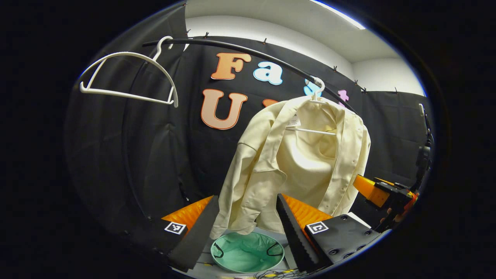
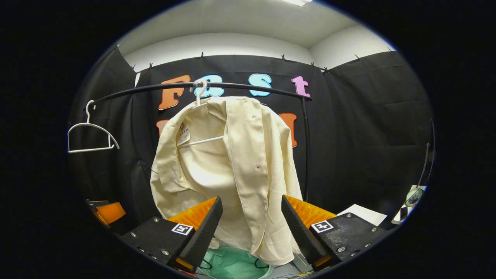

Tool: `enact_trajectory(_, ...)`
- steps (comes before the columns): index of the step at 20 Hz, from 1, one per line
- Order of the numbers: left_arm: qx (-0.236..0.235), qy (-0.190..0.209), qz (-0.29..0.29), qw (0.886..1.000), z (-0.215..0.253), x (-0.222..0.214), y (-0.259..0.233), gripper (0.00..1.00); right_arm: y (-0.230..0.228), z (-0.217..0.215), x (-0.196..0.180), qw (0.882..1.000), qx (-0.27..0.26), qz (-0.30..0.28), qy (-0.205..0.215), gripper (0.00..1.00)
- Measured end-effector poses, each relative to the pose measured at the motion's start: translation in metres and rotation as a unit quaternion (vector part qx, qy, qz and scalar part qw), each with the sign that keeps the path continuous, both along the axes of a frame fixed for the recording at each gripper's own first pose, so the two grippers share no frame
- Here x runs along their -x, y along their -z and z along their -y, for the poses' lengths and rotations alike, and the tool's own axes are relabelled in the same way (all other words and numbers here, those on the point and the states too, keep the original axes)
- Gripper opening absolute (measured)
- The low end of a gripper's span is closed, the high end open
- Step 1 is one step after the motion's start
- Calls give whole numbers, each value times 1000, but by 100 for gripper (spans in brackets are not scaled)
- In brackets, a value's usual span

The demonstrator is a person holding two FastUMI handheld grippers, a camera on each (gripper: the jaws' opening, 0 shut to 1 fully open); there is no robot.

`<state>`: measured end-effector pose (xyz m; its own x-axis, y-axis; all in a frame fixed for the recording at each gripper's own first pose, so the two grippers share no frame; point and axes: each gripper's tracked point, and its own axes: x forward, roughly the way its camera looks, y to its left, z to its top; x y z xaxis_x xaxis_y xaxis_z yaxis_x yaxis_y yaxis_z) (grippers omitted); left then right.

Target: Grasp the clothes on the hanger with both hands and then place them into the laundry hamper below.

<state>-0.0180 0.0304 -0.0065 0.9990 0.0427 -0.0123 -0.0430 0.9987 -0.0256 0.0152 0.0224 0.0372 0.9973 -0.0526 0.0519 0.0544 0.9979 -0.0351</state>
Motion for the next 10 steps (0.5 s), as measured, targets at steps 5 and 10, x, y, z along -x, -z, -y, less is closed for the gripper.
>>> enact_trajectory(5, 7, -6, 0, 1000, -8, 0, -1, 97, -22, -2, -27, 999, 16, 21, 19, 95)
enact_trajectory(10, 14, -13, 2, 1000, -16, 0, -1, 97, -36, -4, -58, 999, 20, 23, 41, 95)
